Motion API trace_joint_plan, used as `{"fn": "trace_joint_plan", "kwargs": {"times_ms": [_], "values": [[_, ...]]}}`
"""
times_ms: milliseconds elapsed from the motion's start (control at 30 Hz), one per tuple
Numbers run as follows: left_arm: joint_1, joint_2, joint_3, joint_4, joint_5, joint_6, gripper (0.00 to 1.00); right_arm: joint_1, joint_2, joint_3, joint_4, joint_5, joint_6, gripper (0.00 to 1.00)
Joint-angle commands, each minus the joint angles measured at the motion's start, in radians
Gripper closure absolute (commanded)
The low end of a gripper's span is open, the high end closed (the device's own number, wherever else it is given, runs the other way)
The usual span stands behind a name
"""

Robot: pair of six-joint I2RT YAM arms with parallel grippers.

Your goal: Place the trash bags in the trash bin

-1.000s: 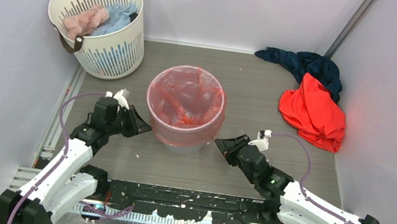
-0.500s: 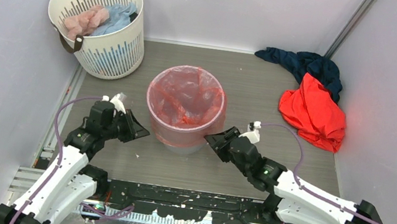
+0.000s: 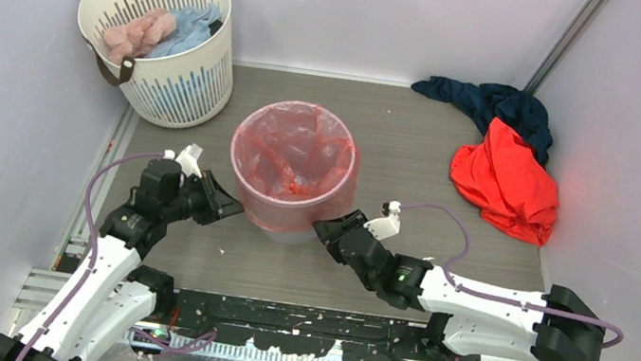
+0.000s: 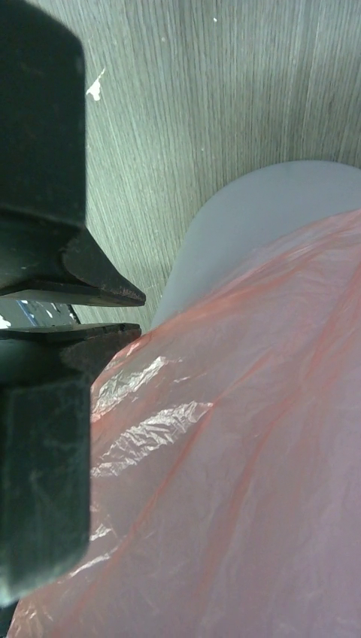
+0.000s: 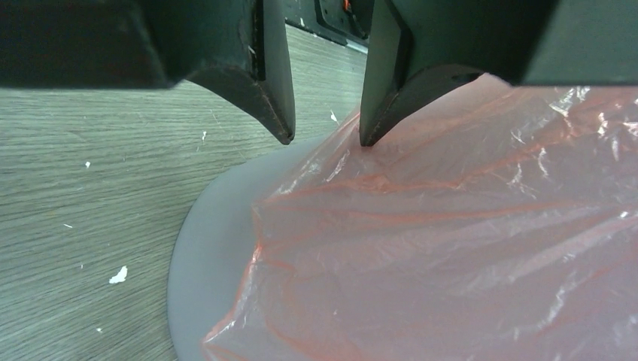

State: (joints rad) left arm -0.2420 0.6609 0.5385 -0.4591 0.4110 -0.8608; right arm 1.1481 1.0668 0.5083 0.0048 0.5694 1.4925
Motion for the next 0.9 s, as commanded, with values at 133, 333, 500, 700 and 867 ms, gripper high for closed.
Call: {"fn": "trace_joint_plan", "kwargs": {"times_ms": [133, 333, 500, 700, 867], "values": [[-0.005, -0.041, 0.038, 0.047, 0.048, -0.026, 0.84, 0.011, 0.108, 0.042, 0.112, 0.154, 0.075, 0.62], [-0.005, -0.1, 0.004, 0.022, 0.056, -0.04, 0.84, 0.011, 0.209, 0.036, 0.174, 0.144, 0.093, 0.63], [-0.005, -0.133, -0.009, -0.004, 0.057, -0.04, 0.84, 0.011, 0.279, 0.023, 0.223, 0.119, 0.103, 0.63], [-0.005, -0.166, 0.005, -0.042, 0.057, -0.037, 0.84, 0.012, 0.196, -0.033, 0.178, 0.096, 0.078, 0.63], [-0.006, -0.167, -0.01, -0.025, 0.045, -0.042, 0.84, 0.012, -0.026, -0.06, -0.02, 0.106, 0.033, 0.62]]}}
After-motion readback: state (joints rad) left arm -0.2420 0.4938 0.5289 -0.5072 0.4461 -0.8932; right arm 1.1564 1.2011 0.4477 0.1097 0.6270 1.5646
